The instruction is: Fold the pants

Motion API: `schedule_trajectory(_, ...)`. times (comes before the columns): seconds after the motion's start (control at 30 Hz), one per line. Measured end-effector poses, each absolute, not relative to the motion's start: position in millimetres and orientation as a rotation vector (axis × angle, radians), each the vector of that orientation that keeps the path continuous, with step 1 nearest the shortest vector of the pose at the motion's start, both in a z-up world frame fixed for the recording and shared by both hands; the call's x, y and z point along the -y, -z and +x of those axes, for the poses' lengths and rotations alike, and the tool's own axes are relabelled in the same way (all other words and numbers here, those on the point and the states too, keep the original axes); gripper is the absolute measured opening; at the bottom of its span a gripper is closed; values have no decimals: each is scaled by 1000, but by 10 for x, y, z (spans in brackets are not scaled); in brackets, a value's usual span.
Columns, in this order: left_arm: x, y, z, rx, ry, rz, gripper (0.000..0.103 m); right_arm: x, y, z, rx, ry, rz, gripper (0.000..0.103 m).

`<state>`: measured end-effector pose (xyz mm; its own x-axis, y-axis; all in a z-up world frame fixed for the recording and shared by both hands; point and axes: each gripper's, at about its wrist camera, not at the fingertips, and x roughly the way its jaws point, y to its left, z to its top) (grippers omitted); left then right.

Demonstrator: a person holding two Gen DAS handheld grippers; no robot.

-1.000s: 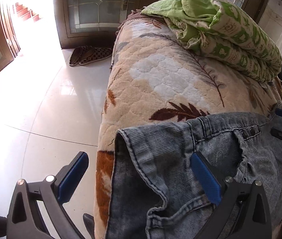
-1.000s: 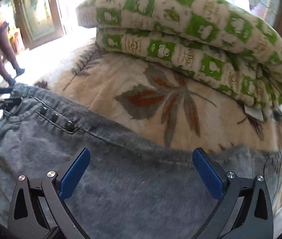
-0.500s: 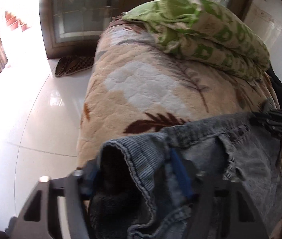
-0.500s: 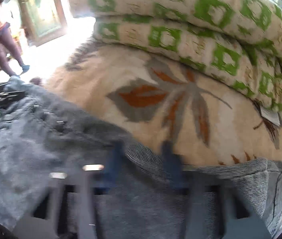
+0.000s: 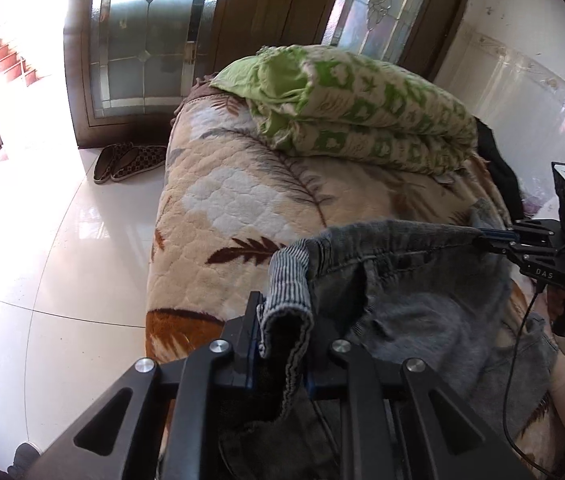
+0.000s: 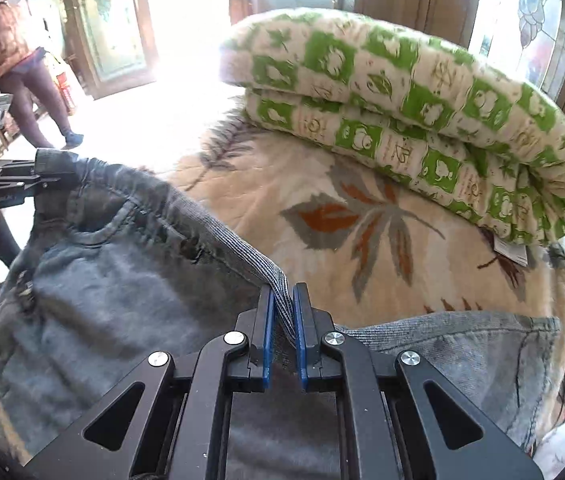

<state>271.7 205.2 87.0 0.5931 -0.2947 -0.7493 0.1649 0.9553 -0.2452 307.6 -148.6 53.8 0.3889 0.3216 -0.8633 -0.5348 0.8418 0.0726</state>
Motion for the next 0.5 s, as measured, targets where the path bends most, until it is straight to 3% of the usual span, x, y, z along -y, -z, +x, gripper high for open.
schedule_trajectory(0.5, -1931, -1118, 1588, -870, 423, -86, 18, 1575, -898, 1961, -1053, -691, -194, 8)
